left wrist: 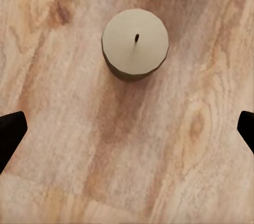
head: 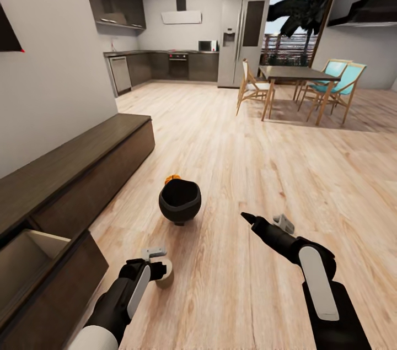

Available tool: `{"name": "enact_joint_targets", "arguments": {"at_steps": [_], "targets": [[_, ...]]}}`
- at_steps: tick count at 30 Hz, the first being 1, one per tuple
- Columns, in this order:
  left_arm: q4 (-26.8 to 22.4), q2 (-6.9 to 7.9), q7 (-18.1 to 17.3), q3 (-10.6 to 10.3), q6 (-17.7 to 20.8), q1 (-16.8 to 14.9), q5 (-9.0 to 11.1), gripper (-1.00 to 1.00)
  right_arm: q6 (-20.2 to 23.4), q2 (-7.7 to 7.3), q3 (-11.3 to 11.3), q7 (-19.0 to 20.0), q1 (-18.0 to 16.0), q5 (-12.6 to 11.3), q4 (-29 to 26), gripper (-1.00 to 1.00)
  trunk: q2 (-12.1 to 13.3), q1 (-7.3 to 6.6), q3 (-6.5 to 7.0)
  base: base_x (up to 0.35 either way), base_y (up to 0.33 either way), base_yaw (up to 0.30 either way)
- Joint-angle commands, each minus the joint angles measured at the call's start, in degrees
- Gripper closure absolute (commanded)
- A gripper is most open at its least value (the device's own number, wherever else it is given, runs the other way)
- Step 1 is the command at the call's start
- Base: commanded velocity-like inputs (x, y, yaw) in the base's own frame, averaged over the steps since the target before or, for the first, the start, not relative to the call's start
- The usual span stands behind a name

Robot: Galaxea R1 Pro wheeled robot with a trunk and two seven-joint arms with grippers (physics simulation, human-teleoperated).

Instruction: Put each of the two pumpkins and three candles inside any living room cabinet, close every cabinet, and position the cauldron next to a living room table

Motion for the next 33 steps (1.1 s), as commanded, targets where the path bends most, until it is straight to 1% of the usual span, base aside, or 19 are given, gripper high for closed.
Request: {"name": "enact_joint_targets", "arguments": {"at_steps": [1, 18, 25, 30, 33], "targets": [[-0.07, 0.01, 0.48, -0.10, 0.18, -0.02, 0.60, -1.00, 0.25, 0.05, -0.14, -0.42, -0.03, -0.65, -0.04, -1.00, -0.04, 0.01, -0.28, 0.000, 0.000, 0.000], [-0.04, -0.17, 0.44, -0.47, 0.18, -0.02, 0.52, -1.00, 0.11, 0.14, 0.06, -0.28, -0.01, -0.68, 0.42, -1.00, -0.27, 0.45, -4.05, 0.000, 0.000, 0.000], [0.64, -0.87, 0.40, -0.51, 0.27, -0.02, 0.51, -1.00, 0.09, 0.15, 0.06, -0.28, -0.01, -0.68, 0.61, -1.00, -0.36, 0.63, -5.60, 0.000, 0.000, 0.000], [0.96, -0.99, 0.40, -1.63, 0.13, -0.02, 0.58, -1.00, 0.09, 0.14, 0.06, -0.28, -0.01, -0.68, 0.76, -1.00, -0.36, 0.63, -5.60, 0.000, 0.000, 0.000], [1.12, -1.01, 0.41, -1.92, -1.21, -0.02, 0.60, -1.00, 0.09, 0.17, 0.06, -0.28, -0.01, -0.68, 0.83, -1.00, -0.36, 0.63, -5.60, 0.000, 0.000, 0.000]]}}
